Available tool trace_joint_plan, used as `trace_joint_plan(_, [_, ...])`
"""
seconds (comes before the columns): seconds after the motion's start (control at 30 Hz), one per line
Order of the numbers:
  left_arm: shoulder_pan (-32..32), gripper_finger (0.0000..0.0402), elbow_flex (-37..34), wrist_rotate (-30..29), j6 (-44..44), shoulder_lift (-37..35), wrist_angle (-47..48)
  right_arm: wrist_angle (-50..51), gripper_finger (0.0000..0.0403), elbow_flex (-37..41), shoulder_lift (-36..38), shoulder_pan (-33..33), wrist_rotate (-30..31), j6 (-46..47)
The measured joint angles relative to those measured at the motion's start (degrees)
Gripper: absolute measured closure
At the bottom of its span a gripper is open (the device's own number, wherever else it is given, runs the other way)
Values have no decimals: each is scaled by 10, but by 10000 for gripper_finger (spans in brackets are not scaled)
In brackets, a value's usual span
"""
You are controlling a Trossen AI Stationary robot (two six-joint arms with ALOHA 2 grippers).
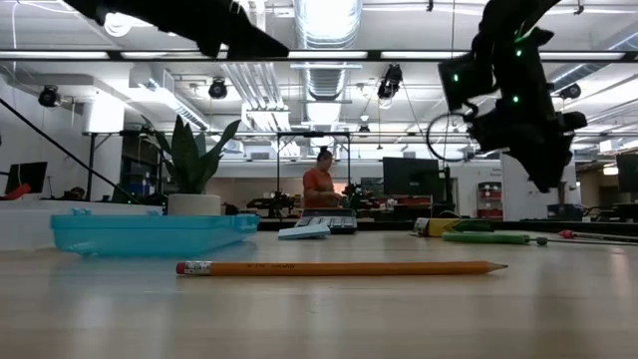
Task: Pack school essentials
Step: Put the blue pencil into the blue supply box
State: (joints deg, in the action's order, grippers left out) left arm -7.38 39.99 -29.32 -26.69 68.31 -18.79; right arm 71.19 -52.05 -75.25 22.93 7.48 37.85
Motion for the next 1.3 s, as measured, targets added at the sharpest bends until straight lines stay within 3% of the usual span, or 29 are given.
trace_joint_plan(0.3, [-5,349,-14,-105,28,-33,68,-13,271,46,-37,21,-34,-5])
trace_joint_plan(0.77, [-6,349,-71,-108,39,-129,71,-83,271,108,-28,82,-62,-38])
trace_joint_plan(1.3, [-6,349,-75,-108,38,-130,62,-158,276,153,-27,100,-66,-45])
